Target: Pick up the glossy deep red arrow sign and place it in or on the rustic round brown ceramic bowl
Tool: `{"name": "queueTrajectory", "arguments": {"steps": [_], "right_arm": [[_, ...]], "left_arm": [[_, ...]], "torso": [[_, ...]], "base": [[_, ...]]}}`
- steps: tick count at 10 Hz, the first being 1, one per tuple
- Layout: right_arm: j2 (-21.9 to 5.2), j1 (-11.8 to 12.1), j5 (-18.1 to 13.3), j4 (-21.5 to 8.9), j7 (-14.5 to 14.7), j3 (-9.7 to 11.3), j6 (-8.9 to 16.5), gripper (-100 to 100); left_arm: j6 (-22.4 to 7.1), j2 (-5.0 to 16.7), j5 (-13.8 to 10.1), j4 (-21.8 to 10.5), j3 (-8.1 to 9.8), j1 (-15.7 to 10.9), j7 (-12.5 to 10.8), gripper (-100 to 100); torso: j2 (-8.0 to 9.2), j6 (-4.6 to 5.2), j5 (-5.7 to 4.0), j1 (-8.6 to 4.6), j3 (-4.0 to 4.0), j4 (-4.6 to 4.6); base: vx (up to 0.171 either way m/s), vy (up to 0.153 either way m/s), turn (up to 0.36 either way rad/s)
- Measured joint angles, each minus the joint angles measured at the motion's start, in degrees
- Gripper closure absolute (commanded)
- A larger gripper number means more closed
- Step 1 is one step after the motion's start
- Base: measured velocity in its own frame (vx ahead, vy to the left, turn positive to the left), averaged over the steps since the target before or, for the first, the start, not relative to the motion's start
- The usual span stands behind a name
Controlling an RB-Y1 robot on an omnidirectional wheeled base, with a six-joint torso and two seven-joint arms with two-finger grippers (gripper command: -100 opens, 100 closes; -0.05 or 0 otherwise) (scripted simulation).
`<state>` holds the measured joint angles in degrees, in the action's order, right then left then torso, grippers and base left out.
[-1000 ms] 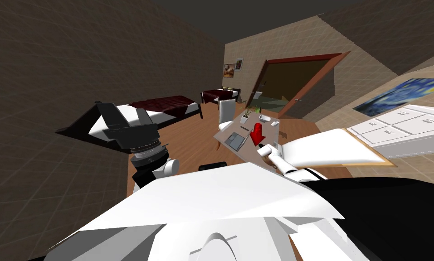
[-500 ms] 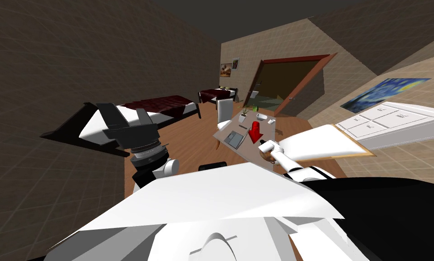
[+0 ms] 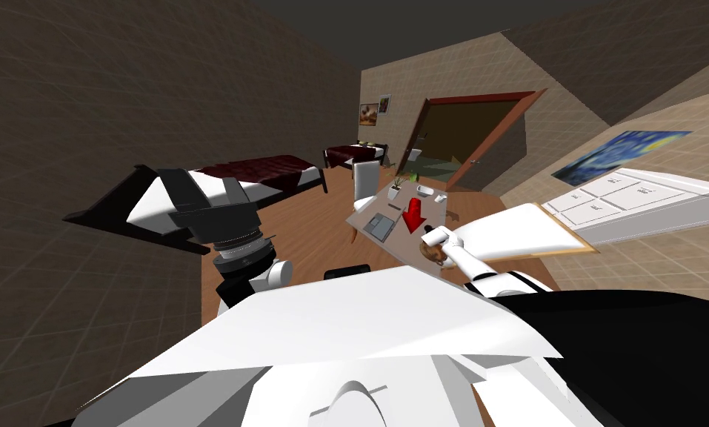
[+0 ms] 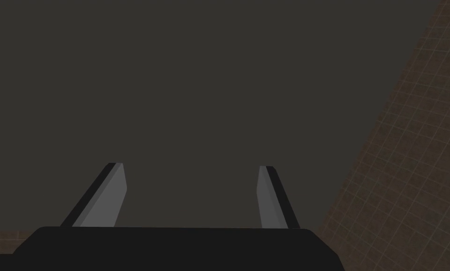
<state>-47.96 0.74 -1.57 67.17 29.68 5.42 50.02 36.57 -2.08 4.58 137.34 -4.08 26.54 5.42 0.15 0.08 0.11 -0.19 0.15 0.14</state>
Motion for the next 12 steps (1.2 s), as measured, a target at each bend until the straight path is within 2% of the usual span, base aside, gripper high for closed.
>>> {"name": "queueTrajectory", "arguments": {"steps": [12], "right_arm": [[0.30, 0.34, 9.59, 10.91, 1.00, -2.19, 16.76, 100]], "left_arm": [[0.00, 0.00, 0.00, 0.00, 0.00, 0.00, 0.00, 0]], "torso": [[0.04, 0.01, 0.06, -0.03, 0.04, 0.04]], "base": [[-0.065, -0.120, 0.042]]}}
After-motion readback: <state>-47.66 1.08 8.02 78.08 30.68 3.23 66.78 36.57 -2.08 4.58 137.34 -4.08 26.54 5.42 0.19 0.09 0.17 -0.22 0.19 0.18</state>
